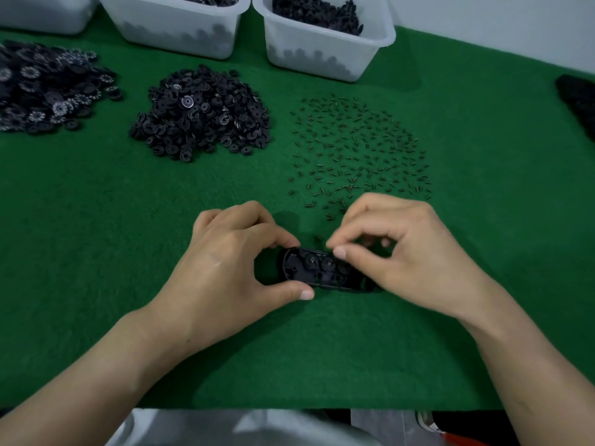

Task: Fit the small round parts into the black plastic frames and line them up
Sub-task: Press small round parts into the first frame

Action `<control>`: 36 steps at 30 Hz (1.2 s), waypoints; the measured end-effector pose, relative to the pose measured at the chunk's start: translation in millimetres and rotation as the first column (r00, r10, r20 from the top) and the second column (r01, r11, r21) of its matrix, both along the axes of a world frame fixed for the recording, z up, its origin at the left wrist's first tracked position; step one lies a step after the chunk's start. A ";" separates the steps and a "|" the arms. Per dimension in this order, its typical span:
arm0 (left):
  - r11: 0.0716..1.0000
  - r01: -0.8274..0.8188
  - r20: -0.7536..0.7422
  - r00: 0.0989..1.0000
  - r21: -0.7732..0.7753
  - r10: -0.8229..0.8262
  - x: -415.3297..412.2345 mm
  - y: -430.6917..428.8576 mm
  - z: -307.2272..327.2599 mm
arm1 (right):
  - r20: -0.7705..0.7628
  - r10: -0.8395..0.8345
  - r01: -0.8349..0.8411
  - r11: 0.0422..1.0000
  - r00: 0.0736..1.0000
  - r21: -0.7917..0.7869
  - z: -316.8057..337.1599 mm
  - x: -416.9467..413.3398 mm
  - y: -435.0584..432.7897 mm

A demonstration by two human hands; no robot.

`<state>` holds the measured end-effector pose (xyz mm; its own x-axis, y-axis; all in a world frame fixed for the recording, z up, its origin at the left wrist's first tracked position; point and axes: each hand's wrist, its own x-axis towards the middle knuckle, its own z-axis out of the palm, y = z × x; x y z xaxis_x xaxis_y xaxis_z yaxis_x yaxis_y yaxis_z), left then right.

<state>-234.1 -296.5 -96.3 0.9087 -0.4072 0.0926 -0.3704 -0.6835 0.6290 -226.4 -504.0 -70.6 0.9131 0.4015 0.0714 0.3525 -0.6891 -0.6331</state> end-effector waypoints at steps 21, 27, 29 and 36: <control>1.000 0.009 0.013 1.000 -0.012 -0.009 0.7 1.1 -2.2 | -0.003 0.025 -0.025 0.999 1.000 -0.026 1.7 -8.5 -9.7; 1.000 0.009 0.016 1.000 -0.010 -0.008 0.6 0.4 -2.5 | 0.076 0.035 -0.030 0.997 0.996 -0.064 -2.8 -13.2 -9.5; 1.000 0.016 0.016 1.000 -0.009 -0.016 0.5 0.5 -2.5 | 0.104 0.042 -0.032 0.995 0.994 -0.094 -2.4 -14.1 -9.0; 1.000 0.015 0.024 1.000 -0.012 -0.015 0.9 0.4 -3.5 | 0.131 0.061 -0.039 0.986 0.990 -0.164 0.3 -14.1 -8.5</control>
